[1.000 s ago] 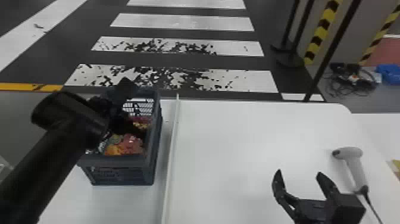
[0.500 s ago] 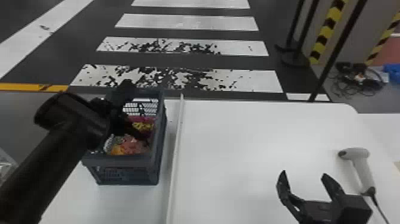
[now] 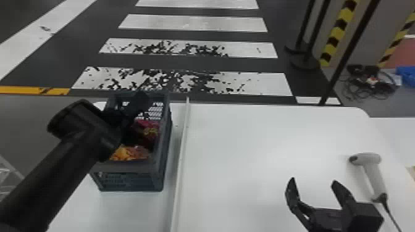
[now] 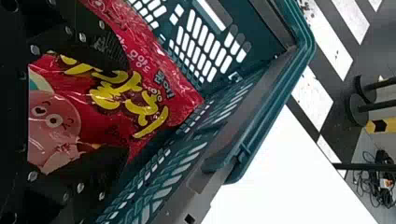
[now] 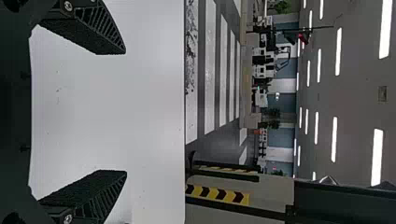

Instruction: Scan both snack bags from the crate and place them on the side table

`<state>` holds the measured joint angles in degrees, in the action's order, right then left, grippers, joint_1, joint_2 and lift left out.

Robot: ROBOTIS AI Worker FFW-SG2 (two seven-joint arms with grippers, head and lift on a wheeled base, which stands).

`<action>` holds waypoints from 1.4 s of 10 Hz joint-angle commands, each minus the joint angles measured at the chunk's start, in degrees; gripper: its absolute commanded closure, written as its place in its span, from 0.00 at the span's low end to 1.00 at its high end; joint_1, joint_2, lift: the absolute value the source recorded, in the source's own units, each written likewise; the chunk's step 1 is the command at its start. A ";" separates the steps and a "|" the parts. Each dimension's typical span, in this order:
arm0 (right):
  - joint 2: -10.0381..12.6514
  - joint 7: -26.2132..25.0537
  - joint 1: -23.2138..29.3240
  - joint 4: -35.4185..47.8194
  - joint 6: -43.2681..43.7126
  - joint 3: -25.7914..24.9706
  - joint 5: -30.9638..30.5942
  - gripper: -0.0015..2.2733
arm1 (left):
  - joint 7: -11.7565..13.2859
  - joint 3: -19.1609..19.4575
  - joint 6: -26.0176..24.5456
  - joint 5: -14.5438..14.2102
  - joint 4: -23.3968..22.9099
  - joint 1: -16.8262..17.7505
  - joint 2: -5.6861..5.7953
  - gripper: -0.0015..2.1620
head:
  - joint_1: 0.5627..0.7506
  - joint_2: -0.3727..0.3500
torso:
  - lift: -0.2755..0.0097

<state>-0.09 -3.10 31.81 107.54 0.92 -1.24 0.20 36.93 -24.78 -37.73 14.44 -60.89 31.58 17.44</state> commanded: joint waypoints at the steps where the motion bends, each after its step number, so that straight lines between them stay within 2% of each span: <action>1: 0.14 0.02 0.01 -0.14 0.00 0.01 0.15 0.03 | -0.19 -0.27 1.03 0.23 0.33 -0.03 -0.04 0.76 | 0.70 0.50 | 0.63; 2: 0.14 0.02 -0.17 -0.32 0.00 0.01 0.15 0.03 | -0.28 0.00 1.03 0.23 0.16 -0.12 -0.04 0.92 | 0.70 0.49 | 0.63; 3: 0.14 0.02 -0.17 -0.49 0.00 0.01 0.15 0.03 | 0.69 0.79 1.56 0.23 -0.55 -0.38 0.14 0.93 | 0.70 0.49 | 0.63; 4: 0.14 0.02 -0.17 -0.58 0.00 0.01 0.15 0.03 | 1.48 2.72 2.09 0.06 -1.60 -0.82 0.14 0.99 | 0.70 0.49 | 0.63; 8: 0.14 0.02 -0.26 -0.67 0.00 0.10 0.15 0.03 | 5.35 9.58 1.39 -0.03 -10.13 -4.60 1.98 0.99 | 0.70 0.49 | 0.63; 9: 0.14 0.02 -0.26 -0.67 0.00 0.36 0.15 0.03 | 5.52 10.72 1.03 -0.56 -11.53 -5.39 3.12 0.99 | 0.70 0.50 | 0.63; 11: 0.14 0.02 -0.26 -0.67 -0.35 0.62 -0.03 0.04 | 5.96 13.53 1.21 -2.14 -14.35 -7.41 4.62 0.99 | 0.70 0.54 | 0.63; 12: 0.14 0.02 -0.17 -0.67 -0.35 0.80 -0.11 0.04 | 5.88 16.08 1.91 -3.99 -14.61 -8.29 4.79 0.99 | 0.70 0.56 | 0.63; 14: 0.14 -0.07 -0.17 -0.58 -0.53 0.98 -0.38 0.04 | 5.79 18.98 7.71 -6.71 -14.43 -10.14 4.88 0.99 | 0.70 0.58 | 0.63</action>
<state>-0.09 -3.13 31.63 106.92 0.49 -0.34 -0.14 42.66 -6.58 -31.79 8.33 -75.41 22.03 22.30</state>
